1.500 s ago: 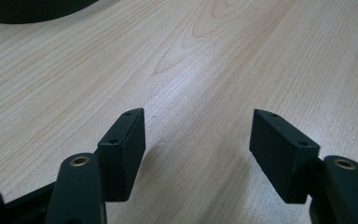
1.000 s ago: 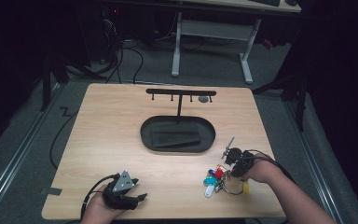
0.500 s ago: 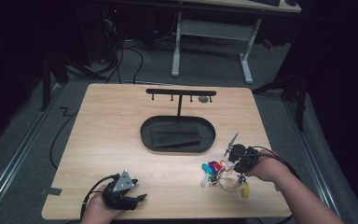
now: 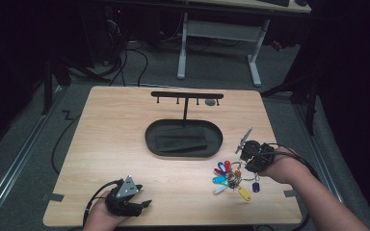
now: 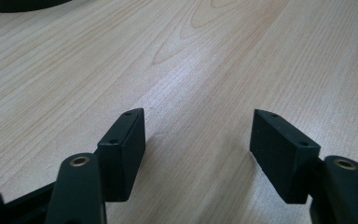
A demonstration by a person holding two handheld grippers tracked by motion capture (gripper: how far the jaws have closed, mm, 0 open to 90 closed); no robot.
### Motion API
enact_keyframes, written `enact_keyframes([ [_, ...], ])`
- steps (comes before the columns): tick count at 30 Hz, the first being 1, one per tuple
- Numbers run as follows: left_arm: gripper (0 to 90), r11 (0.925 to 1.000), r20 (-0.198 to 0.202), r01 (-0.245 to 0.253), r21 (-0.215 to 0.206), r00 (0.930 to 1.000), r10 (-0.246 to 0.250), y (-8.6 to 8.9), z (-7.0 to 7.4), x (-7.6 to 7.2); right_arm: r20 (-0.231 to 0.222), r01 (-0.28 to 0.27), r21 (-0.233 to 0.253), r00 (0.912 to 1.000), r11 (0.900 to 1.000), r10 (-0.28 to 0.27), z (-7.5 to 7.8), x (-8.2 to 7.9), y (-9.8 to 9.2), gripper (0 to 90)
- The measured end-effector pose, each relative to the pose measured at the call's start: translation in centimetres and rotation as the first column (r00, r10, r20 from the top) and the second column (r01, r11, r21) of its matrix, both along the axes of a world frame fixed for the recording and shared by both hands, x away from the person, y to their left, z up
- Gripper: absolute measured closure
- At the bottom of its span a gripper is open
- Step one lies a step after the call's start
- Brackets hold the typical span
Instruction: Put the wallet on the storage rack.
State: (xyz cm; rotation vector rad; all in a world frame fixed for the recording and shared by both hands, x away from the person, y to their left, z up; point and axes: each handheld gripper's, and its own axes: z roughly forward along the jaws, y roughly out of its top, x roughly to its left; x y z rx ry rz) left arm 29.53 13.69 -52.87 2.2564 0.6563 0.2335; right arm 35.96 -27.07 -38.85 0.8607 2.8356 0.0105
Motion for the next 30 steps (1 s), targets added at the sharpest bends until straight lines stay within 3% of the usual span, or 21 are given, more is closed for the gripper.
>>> enact_keyframes([
  [8,36.3,0.9999,0.015,-0.010,-0.013,0.9998,0.010,0.2,0.2,0.0,0.005,0.019,0.004,0.9998,1.000,-0.019,2.1,0.1,0.2,85.9],
  [19,36.6,0.9920,0.070,-0.091,-0.088,0.9928,0.097,1.1,1.0,0.0,-0.001,0.018,0.067,0.9998,0.998,-0.018,4.6,0.2,0.3,86.0],
  [30,36.6,0.9929,0.083,-0.084,-0.084,0.9923,0.091,1.0,0.9,-0.1,0.036,0.020,0.071,0.9991,0.997,-0.022,7.7,0.4,0.6,86.0],
])
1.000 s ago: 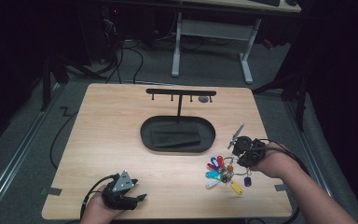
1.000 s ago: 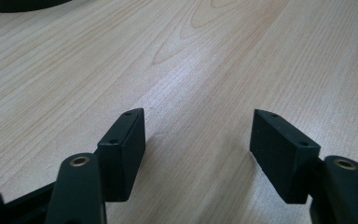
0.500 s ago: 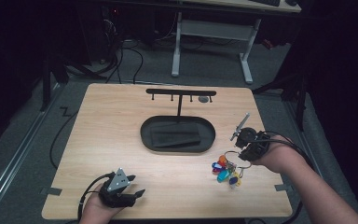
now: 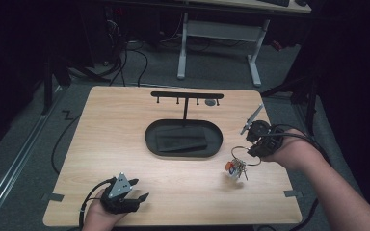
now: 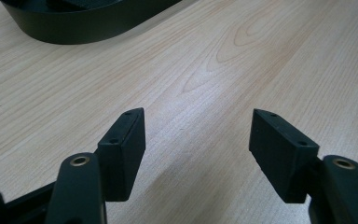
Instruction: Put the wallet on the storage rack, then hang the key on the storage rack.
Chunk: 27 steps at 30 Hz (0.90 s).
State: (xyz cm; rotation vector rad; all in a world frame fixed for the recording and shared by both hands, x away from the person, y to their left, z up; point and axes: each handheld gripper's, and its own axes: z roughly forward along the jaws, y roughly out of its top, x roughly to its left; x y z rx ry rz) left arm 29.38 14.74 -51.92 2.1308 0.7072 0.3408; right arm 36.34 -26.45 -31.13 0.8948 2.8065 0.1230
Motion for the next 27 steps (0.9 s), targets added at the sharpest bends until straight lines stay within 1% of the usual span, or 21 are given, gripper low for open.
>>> enact_keyframes([
  [3,36.6,1.0000,0.001,0.003,-0.003,1.0000,-0.003,0.0,0.1,0.0,0.007,0.006,0.003,1.0000,1.000,-0.006,0.8,0.2,-0.1,86.0],
  [8,36.6,1.0000,0.019,0.004,-0.007,0.9998,-0.004,-0.1,0.1,0.0,0.023,0.016,0.022,0.9996,1.000,-0.016,1.9,1.0,-0.1,86.0],
  [10,36.5,1.0000,0.006,0.004,-0.009,1.0000,-0.004,0.0,0.1,0.1,0.030,0.021,0.029,0.9993,0.999,-0.022,2.2,1.4,-0.1,86.0],
  [11,36.2,1.0000,0.007,0.000,-0.002,1.0000,0.000,0.1,0.1,0.1,0.034,0.021,0.026,0.9992,0.999,-0.022,2.3,1.7,-0.1,86.0],
  [13,36.2,0.9999,0.014,-0.009,-0.008,0.9999,0.009,0.4,0.1,0.1,0.041,0.027,0.029,0.9987,0.999,-0.029,2.5,2.2,0.0,86.0],
  [16,36.2,0.9993,0.016,-0.026,-0.026,0.9995,0.026,1.0,0.3,-0.1,0.051,0.048,0.035,0.9974,0.998,-0.050,2.7,3.0,0.1,86.0],
  [17,36.2,0.9990,0.022,-0.034,-0.028,0.9992,0.035,1.1,0.3,-0.2,0.054,0.047,0.039,0.9974,0.998,-0.049,2.7,3.3,0.1,86.0],
  [18,36.0,0.9987,0.022,-0.038,-0.033,0.9990,0.039,1.3,0.3,-0.3,0.055,0.047,0.033,0.9973,0.998,-0.049,2.8,3.6,0.2,86.0],
  [20,34.8,0.9981,0.021,-0.045,-0.043,0.9987,0.046,1.6,0.4,-0.3,0.063,0.050,0.035,0.9966,0.998,-0.052,2.8,4.1,0.5,86.0],
  [21,34.2,0.9979,0.020,-0.049,-0.042,0.9986,0.050,1.7,0.4,-0.4,0.062,0.059,0.037,0.9962,0.998,-0.061,2.9,4.3,0.6,86.0],
  [23,33.7,0.9975,0.023,-0.061,-0.036,0.9978,0.062,2.0,0.4,-0.5,0.069,0.051,0.034,0.9962,0.998,-0.054,3.1,4.9,0.9,86.0],
  [25,33.6,0.9970,0.022,-0.069,-0.034,0.9973,0.070,2.3,0.3,-0.7,0.075,0.060,0.042,0.9952,0.997,-0.063,3.3,5.4,1.3,86.0],
  [27,33.6,0.9967,0.022,-0.077,-0.026,0.9968,0.078,2.6,0.2,-0.9,0.085,0.053,0.044,0.9947,0.998,-0.057,3.5,6.0,1.7,86.0],
])
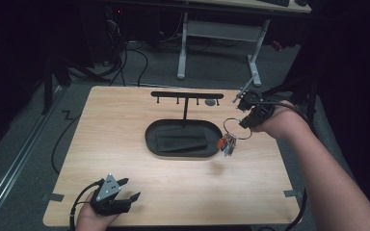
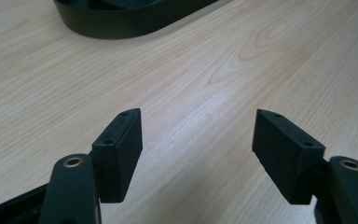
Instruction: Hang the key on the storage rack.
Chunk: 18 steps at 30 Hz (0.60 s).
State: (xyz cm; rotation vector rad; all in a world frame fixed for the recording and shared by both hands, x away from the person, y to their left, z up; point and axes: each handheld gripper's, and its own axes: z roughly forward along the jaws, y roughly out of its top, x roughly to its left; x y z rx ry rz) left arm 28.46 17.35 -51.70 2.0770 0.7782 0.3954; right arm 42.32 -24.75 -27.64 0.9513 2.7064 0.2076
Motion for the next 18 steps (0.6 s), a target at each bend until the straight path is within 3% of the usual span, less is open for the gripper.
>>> enact_keyframes([
  [5,33.7,1.0000,-0.003,-0.007,0.004,1.0000,0.007,0.4,0.0,-0.5,0.019,0.002,0.022,0.9998,1.000,-0.003,0.2,1.3,1.0,86.0],
  [18,33.6,0.9994,-0.009,-0.007,0.033,0.9999,0.007,0.6,-0.2,-1.4,0.006,-0.012,0.004,0.9999,1.000,0.012,-0.9,4.7,2.6,86.0],
])
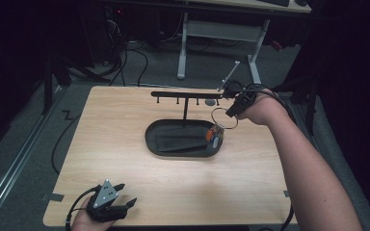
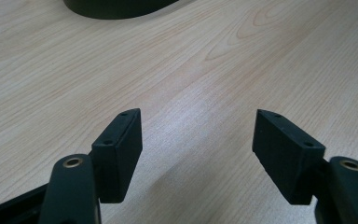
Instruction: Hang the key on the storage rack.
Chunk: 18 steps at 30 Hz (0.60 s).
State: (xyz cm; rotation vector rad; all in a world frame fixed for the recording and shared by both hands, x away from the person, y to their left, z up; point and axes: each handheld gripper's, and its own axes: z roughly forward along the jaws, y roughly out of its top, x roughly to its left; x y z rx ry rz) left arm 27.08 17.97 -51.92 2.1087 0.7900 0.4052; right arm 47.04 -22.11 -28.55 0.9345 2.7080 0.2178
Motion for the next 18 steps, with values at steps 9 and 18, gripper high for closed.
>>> enact_keyframes([
  [9,33.5,1.0000,0.002,-0.006,-0.003,1.0000,0.006,0.3,0.0,-0.3,0.022,0.030,0.024,0.9993,0.999,-0.031,-0.3,2.4,0.3,86.1],
  [18,33.5,1.0000,-0.008,0.003,-0.004,1.0000,-0.003,0.3,0.0,-0.1,0.023,0.068,0.022,0.9974,0.997,-0.069,-1.1,4.2,0.1,86.0],
])
